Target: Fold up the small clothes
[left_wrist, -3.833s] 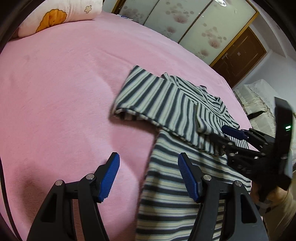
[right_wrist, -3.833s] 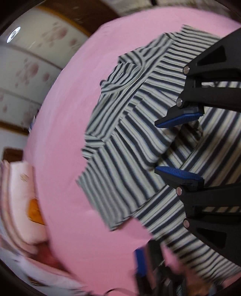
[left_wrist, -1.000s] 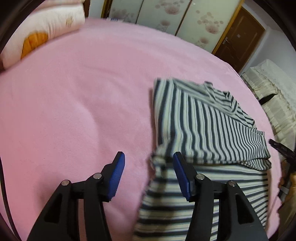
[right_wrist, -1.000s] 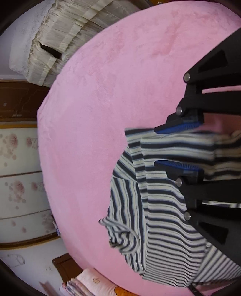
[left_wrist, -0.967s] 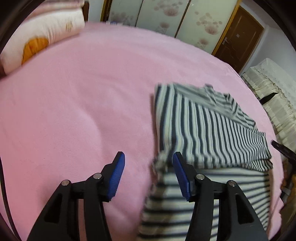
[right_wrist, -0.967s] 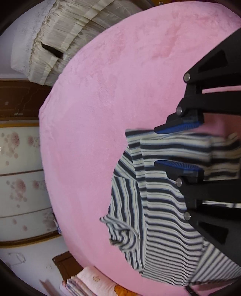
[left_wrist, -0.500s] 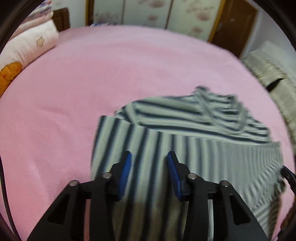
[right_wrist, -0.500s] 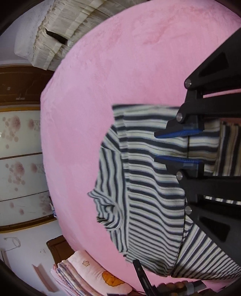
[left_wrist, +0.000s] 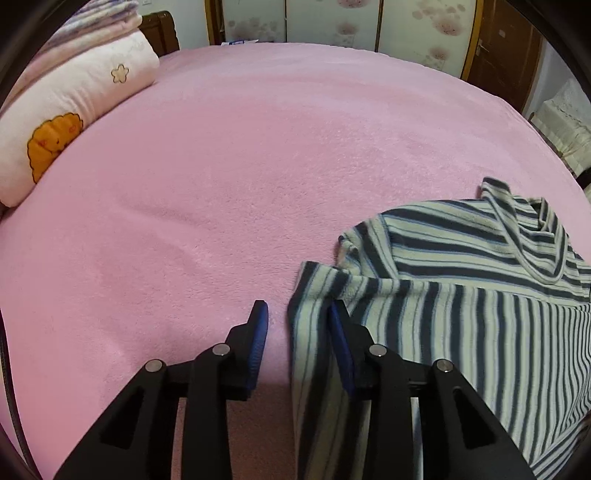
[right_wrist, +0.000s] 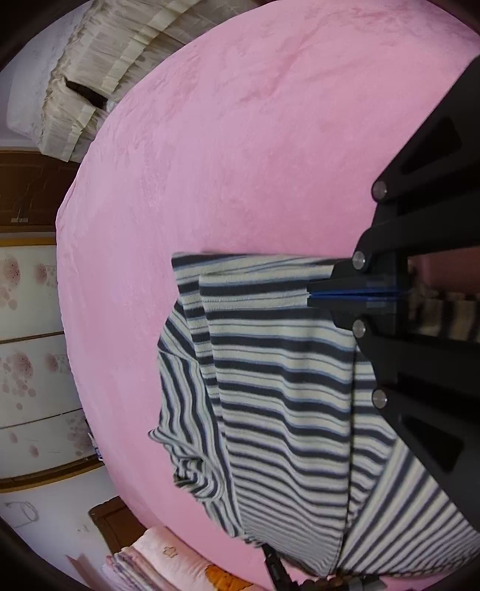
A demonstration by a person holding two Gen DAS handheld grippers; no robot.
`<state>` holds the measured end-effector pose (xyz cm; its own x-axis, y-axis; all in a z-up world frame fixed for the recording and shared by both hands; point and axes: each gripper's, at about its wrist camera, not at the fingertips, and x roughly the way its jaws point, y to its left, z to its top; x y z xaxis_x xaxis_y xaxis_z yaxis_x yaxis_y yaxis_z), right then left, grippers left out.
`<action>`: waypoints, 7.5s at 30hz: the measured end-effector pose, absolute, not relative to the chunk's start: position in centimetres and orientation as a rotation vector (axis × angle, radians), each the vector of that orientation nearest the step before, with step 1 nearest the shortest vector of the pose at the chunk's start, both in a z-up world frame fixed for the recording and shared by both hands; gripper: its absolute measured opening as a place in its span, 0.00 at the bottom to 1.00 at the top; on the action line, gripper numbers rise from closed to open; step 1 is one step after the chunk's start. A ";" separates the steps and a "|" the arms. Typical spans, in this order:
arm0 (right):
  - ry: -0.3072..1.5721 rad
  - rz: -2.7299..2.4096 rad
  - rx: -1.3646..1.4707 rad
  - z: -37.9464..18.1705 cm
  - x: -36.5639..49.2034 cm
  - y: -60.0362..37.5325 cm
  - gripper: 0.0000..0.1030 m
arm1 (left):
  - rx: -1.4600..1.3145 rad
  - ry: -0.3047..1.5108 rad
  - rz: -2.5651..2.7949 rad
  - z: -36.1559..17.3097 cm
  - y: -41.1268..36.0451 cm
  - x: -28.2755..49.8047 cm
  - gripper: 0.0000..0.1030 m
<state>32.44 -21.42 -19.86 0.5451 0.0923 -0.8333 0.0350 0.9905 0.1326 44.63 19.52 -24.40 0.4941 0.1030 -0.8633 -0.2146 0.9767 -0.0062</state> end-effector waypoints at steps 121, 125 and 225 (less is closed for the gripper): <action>1.186 0.274 0.322 -23.2 -4.5 -22.8 0.36 | -0.375 1.176 -0.305 -26.8 23.8 -2.5 0.73; 1.195 0.295 0.343 -24.0 -4.3 -22.7 0.34 | -0.406 1.164 -0.322 -27.0 24.2 -2.7 0.73; 0.956 0.106 0.640 -19.6 44.8 -27.7 0.45 | -0.674 0.960 0.021 -23.4 24.0 51.2 0.56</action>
